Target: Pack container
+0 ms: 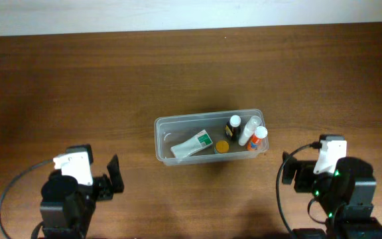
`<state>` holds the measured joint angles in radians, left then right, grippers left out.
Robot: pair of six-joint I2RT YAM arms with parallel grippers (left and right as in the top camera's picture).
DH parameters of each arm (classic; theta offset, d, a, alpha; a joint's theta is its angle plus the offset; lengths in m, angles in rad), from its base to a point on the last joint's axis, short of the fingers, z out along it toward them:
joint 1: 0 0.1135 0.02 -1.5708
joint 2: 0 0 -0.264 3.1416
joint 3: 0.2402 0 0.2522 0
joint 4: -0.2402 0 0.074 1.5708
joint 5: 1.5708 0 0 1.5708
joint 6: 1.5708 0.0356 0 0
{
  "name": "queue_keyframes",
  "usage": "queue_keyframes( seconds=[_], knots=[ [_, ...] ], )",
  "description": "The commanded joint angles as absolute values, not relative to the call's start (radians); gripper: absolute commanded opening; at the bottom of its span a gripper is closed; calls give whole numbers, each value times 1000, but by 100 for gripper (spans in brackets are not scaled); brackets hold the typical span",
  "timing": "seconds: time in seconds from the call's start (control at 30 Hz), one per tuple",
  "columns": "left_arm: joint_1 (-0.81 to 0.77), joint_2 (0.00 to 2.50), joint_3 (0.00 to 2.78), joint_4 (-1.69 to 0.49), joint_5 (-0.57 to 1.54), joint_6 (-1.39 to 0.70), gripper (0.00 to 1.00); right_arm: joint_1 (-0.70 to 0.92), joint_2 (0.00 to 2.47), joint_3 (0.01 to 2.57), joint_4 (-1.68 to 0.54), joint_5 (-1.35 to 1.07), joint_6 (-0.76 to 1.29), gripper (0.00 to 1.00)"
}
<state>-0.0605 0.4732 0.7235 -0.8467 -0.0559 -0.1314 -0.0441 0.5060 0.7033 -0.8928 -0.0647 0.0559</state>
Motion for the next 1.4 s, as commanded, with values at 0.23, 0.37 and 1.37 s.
queue_keyframes(
  seconds=[0.23,0.37,1.37],
  knots=[
    [-64,456,717,-1087,-48,-119,99,-39,475,648,-1003,-48,68,98],
    [-64,456,717,-1101,-48,-119,100,-39,475,648,-1003,-48,68,98],
    [-64,456,717,-1101,-48,-119,99,-39,9,6,-64,-143,-45,99]
  ],
)
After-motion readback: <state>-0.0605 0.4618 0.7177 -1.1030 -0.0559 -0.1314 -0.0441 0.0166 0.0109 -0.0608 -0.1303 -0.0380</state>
